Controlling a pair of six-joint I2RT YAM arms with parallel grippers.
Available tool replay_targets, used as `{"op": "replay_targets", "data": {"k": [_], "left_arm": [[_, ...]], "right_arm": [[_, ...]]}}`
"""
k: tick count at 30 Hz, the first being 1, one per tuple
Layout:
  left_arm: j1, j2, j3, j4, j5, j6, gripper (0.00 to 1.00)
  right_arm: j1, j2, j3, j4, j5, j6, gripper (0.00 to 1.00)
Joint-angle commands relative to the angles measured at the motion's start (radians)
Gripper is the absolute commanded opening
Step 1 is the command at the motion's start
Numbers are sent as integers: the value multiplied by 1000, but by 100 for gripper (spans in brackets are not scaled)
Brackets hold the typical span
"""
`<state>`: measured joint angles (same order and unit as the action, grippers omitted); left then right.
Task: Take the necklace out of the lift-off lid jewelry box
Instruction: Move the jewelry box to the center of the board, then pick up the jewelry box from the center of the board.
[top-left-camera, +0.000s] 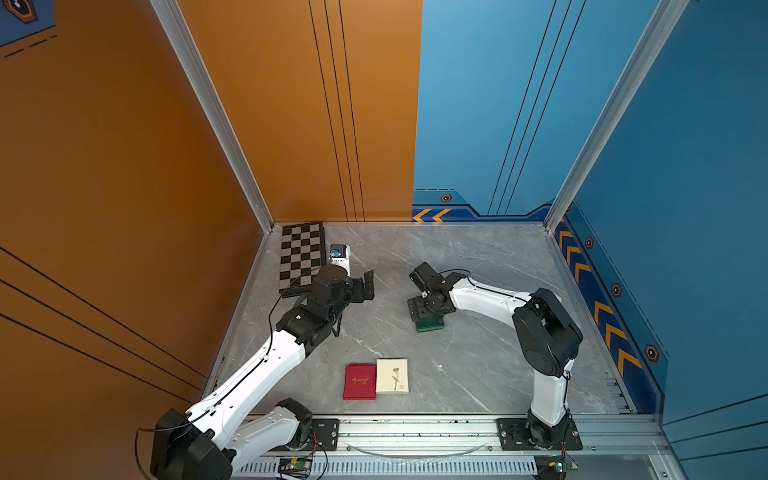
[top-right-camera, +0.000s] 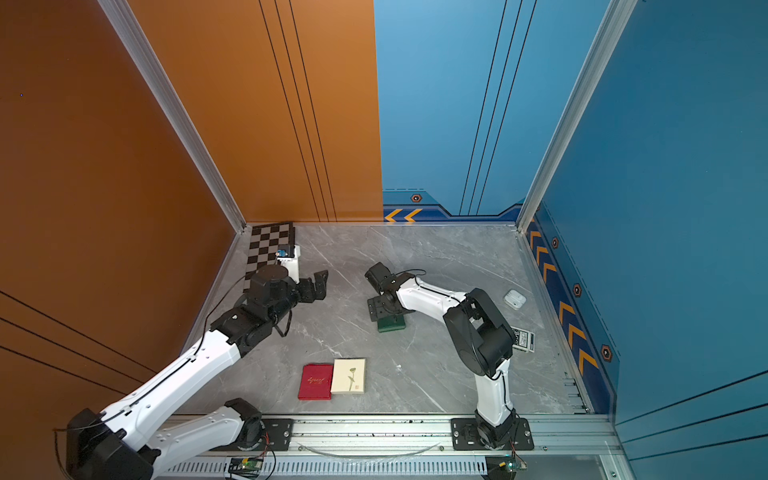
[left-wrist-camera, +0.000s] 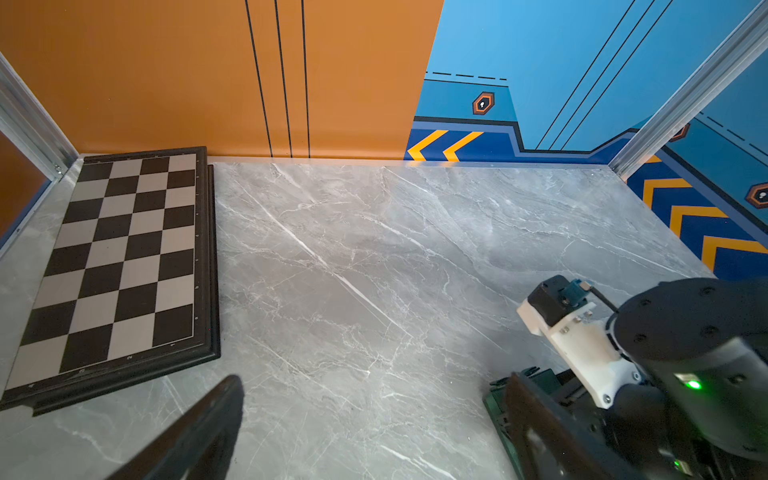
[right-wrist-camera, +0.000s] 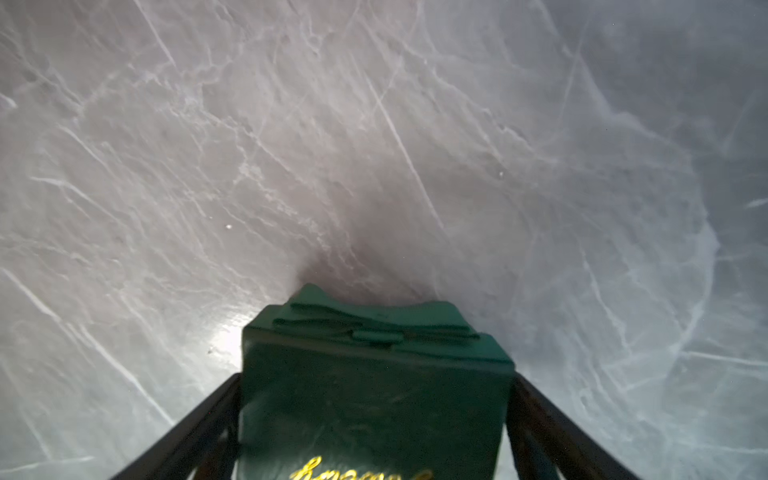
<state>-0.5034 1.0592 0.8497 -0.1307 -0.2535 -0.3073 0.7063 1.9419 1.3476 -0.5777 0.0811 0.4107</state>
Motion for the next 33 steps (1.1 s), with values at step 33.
{"op": "replay_targets", "data": {"k": [33], "left_arm": [[-15, 28, -50, 14, 120, 38, 98]], "right_arm": [[22, -85, -33, -128, 38, -76, 95]]}}
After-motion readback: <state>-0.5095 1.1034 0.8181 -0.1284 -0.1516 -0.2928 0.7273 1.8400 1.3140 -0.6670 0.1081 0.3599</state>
